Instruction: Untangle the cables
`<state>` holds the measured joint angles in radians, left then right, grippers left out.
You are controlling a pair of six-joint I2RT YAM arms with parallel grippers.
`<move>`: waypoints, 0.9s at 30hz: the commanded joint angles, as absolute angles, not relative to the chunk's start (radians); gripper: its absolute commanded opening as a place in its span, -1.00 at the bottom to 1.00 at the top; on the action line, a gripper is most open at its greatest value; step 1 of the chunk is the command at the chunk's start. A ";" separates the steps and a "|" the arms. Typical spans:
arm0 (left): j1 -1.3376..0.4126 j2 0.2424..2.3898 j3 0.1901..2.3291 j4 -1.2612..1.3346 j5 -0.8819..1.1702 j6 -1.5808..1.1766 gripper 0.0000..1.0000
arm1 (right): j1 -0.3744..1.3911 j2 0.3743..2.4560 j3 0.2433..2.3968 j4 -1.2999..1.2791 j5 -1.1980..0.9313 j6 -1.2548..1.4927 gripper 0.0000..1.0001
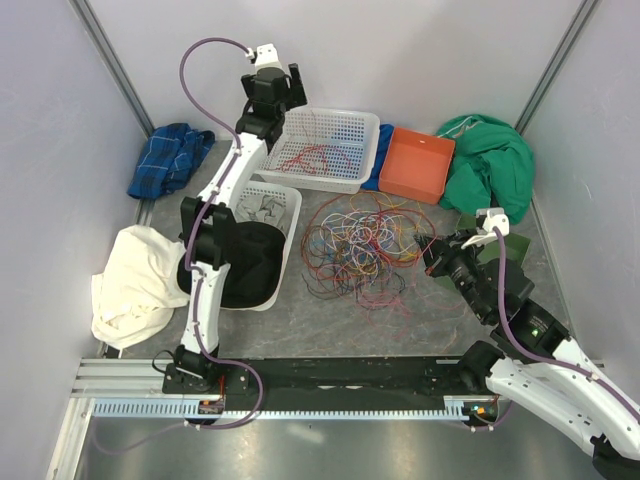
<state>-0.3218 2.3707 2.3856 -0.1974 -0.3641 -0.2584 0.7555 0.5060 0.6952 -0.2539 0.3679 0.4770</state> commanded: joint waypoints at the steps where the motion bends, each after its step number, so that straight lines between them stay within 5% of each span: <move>1: -0.336 2.324 2.395 -0.141 -0.374 -0.242 0.99 | 0.759 0.506 0.690 -0.219 0.385 0.463 -1.00; 6: -0.373 2.087 2.199 -0.126 -0.371 -0.265 0.99 | 0.758 0.520 0.678 -0.203 0.362 0.486 -1.00; 13: -0.583 1.662 1.713 -0.081 -0.072 -0.347 0.99 | 0.759 0.528 0.675 -0.169 0.344 0.497 -1.00; 20: -0.804 1.324 0.885 0.677 0.204 -0.510 0.99 | 0.759 0.541 0.802 -0.216 0.276 0.518 -1.00; 27: -0.938 1.249 0.605 1.051 0.328 -0.503 0.99 | 0.759 0.520 0.862 -0.275 0.233 0.600 -1.00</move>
